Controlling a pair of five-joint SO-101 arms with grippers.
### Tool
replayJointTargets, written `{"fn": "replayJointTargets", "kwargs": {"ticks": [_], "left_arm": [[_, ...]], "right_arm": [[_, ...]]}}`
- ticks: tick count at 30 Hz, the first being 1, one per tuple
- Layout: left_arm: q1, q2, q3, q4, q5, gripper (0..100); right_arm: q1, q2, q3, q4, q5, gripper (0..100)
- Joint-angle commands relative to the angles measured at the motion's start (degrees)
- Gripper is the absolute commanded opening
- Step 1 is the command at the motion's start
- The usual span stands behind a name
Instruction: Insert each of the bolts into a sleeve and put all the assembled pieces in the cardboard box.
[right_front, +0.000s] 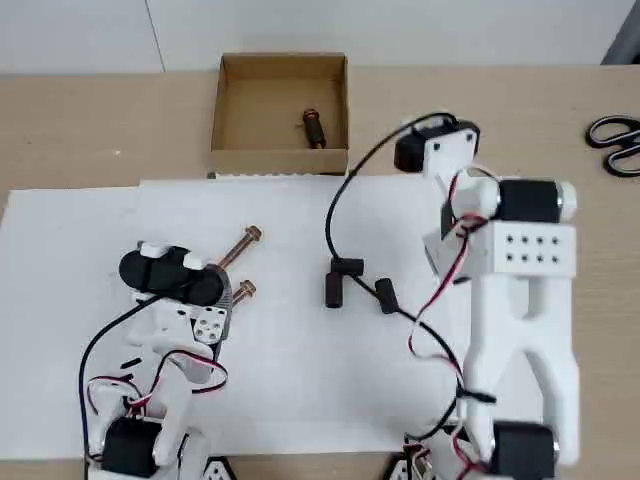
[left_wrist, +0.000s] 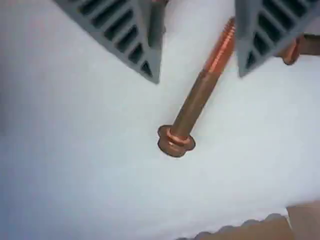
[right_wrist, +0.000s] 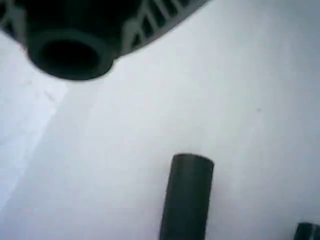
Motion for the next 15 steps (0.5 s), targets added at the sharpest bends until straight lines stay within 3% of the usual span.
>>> {"fn": "replayJointTargets", "kwargs": {"ticks": [1,15], "left_arm": [[0.4,0.7,-6.7,1.1,-1.5,10],[0.4,42.6,-38.2,4.2,-1.9,10]], "right_arm": [[3.0,-6.5,4.3,0.2,-0.3,0.3],[6.7,-16.1,14.6,0.0,1.1,0.3]]}}
